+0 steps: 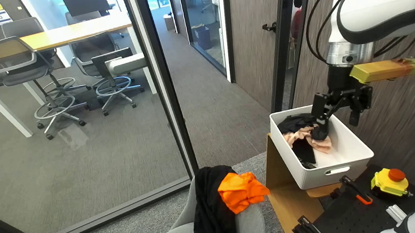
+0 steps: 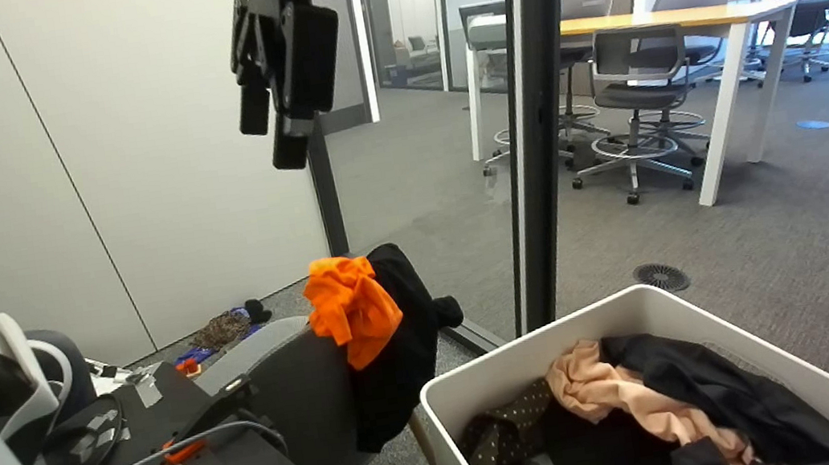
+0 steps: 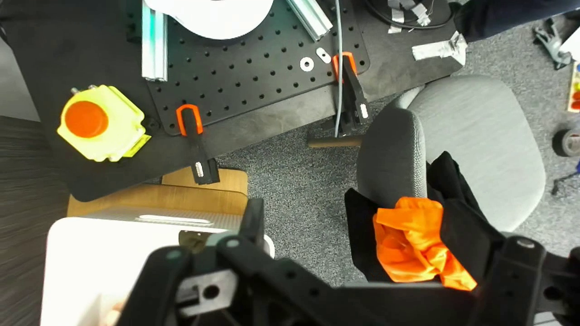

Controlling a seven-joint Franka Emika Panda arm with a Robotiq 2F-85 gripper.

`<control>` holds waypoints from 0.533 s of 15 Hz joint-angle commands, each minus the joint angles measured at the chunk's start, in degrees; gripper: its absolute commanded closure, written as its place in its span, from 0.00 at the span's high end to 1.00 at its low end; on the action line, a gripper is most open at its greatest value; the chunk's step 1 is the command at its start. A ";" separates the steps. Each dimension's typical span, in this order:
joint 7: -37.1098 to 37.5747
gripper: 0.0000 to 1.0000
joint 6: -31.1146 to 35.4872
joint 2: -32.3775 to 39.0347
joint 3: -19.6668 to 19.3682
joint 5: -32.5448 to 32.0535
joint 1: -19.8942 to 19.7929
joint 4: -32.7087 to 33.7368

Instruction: Hang the orange clothing on the back of the chair

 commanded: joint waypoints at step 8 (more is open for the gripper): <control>0.57 1.00 0.05 -1.65 0.19 0.17 -3.32 -1.68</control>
